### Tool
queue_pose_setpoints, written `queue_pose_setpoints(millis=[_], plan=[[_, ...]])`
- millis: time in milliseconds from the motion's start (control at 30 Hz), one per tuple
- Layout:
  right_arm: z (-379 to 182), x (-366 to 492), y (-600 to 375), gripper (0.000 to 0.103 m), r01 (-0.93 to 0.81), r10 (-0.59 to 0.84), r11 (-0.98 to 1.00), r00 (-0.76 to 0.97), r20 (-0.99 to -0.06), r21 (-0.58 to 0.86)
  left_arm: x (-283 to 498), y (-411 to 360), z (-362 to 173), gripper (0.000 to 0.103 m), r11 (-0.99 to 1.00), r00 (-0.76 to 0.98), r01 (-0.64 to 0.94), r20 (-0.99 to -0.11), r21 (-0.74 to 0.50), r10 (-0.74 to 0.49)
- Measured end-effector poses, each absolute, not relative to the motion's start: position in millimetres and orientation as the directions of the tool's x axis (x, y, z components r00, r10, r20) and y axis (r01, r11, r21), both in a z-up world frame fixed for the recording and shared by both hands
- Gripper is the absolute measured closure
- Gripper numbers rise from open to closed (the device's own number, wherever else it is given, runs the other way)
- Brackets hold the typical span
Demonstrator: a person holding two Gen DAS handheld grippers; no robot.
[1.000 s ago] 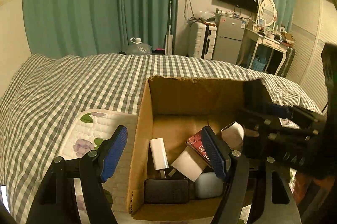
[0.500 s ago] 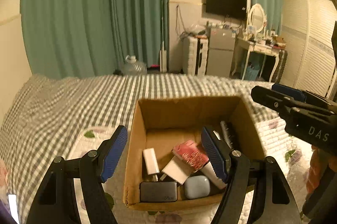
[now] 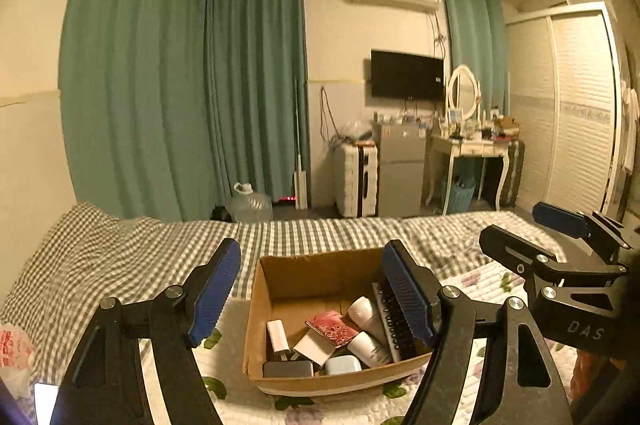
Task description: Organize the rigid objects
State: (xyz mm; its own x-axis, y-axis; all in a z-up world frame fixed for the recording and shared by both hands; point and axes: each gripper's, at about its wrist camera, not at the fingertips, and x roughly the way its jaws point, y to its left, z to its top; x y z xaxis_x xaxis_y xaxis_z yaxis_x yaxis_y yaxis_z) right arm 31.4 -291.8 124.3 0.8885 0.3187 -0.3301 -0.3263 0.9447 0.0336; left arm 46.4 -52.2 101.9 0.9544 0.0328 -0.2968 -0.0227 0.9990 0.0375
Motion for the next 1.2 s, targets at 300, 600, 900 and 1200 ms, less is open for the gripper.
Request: queue_pose_setpoints(millis=[300, 600, 900, 1200], plan=[[111.5, -12.4, -296.7, 0.0, -0.26, 0.268, 0.963, 0.921, -0.282, 0.068, 8.5, -41.3, 89.5, 0.026, 0.998, 0.953, -0.057, -0.296, 0.024, 0.062], [66.5, -2.2, -285.7, 0.0, -0.258, 0.274, 0.962, 0.891, -0.362, 0.092, 2.9, -33.1, 50.4, 0.026, 0.996, 0.933, -0.085, -0.349, 0.027, 0.089], [57.5, 0.9, -285.2, 0.0, -0.221, 0.23, 0.973, 0.898, -0.375, 0.067, 6.6, -29.1, 39.5, 0.026, 0.996, 0.922, -0.085, -0.378, 0.021, 0.087], [60.7, -2.1, -288.1, 0.0, -0.205, 0.213, 0.977, 0.907, -0.363, 0.062, 7.5, -24.8, 36.2, 0.026, 0.996, 0.917, -0.084, -0.39, 0.011, 0.081]])
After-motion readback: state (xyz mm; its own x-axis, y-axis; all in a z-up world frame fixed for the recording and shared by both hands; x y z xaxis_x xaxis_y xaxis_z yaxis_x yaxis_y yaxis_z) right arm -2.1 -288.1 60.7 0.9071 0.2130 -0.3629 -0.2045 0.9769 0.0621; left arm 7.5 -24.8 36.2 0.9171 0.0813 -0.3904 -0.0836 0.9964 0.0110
